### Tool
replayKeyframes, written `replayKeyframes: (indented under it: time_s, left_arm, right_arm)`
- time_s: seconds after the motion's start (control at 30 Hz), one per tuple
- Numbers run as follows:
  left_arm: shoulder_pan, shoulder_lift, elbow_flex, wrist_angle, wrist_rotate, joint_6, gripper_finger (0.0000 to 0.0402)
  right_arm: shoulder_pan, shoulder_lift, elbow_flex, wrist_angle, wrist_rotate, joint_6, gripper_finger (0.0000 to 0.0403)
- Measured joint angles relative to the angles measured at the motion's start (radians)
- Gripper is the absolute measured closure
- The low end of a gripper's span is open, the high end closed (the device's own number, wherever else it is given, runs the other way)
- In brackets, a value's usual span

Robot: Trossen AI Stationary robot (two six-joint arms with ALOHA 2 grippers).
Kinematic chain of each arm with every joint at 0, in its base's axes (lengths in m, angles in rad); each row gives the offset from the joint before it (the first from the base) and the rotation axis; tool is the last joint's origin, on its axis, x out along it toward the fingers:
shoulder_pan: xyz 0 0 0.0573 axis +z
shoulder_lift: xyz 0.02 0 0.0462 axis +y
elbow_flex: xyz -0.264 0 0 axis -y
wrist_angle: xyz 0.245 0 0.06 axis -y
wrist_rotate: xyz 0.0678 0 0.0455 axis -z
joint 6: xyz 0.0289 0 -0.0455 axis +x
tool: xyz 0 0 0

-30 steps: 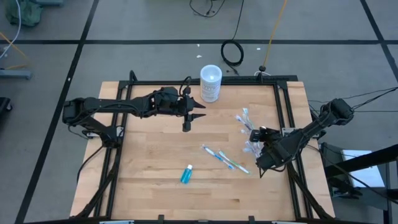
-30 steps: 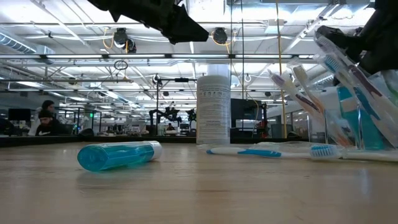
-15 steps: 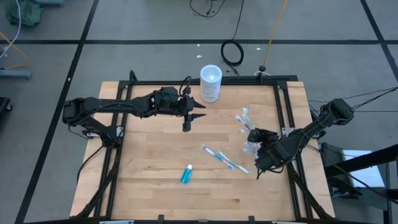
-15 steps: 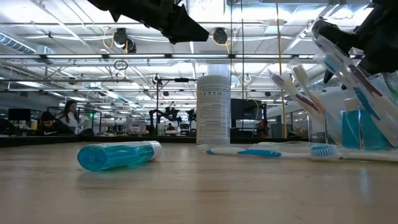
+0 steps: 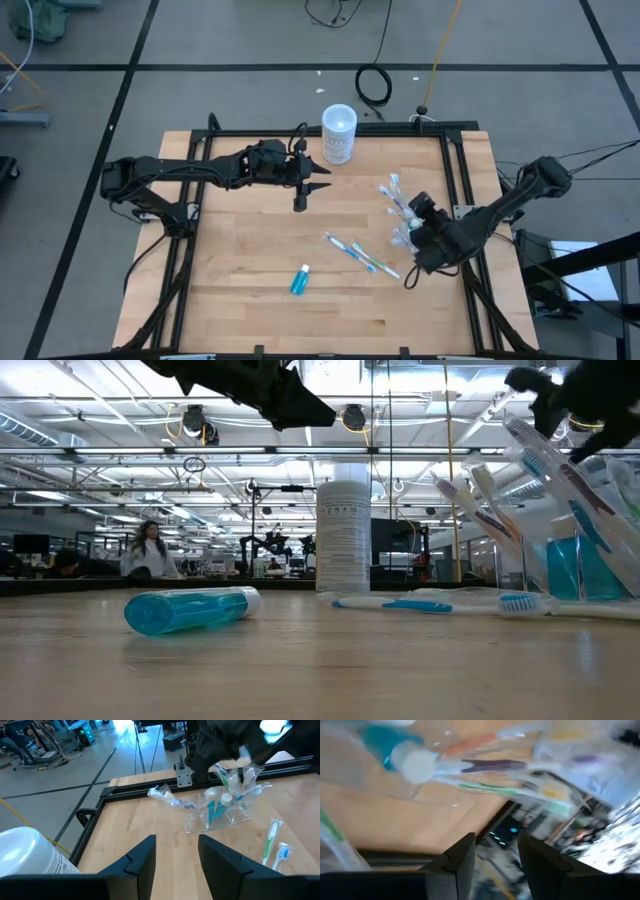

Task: Pick & Place toothbrushing station
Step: Put the blue toothbrush into the transparent organizer

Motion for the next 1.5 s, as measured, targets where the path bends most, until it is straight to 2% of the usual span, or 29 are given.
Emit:
replayKeyframes:
  time_s: [0.2,0.33,0.5,0.67,0.83,0.93,1.07,1.17,1.37,1.5]
  left_arm:
    - [0.000,0.000,0.000,0.000,0.000,-0.001,0.0249]
    - [-0.001,0.000,0.000,0.000,0.027,-0.016,0.0249]
    - [-0.017,0.000,0.000,-0.048,0.089,-0.055,0.0249]
    - [-0.050,0.000,0.000,-0.120,0.122,-0.056,0.0249]
    - [-0.107,0.005,0.000,-0.200,0.122,-0.067,0.0249]
    - [-0.159,0.013,0.000,-0.190,0.124,-0.081,0.0249]
    - [-0.237,0.044,0.001,-0.134,0.089,-0.084,0.0249]
    - [-0.285,0.099,0.001,-0.037,0.030,-0.078,0.0249]
    - [-0.329,0.277,0.002,0.191,-0.068,-0.096,0.0249]
    - [-0.330,0.399,0.065,0.199,-0.040,-0.084,0.0249]
  right_arm:
    - [0.000,-0.082,0.124,0.043,-0.017,0.171,0.0266]
    - [0.000,-0.138,0.161,0.233,-0.015,0.187,0.0261]
    - [-0.001,-0.189,0.133,0.689,-0.015,0.180,0.0255]
    - [-0.025,-0.196,0.038,1.225,-0.017,0.131,0.0254]
    - [-0.067,-0.187,-0.112,1.659,-0.015,-0.075,0.0245]
    - [-0.112,-0.188,-0.231,1.923,-0.014,-0.172,0.0234]
    - [-0.179,-0.188,-0.393,2.214,-0.014,-0.209,0.0213]
    - [-0.214,-0.190,-0.459,2.343,-0.015,-0.256,0.0196]
    - [-0.223,-0.218,-0.470,2.428,-0.048,-0.284,0.0177]
    - [-0.227,-0.225,-0.469,2.419,-0.042,-0.288,0.0178]
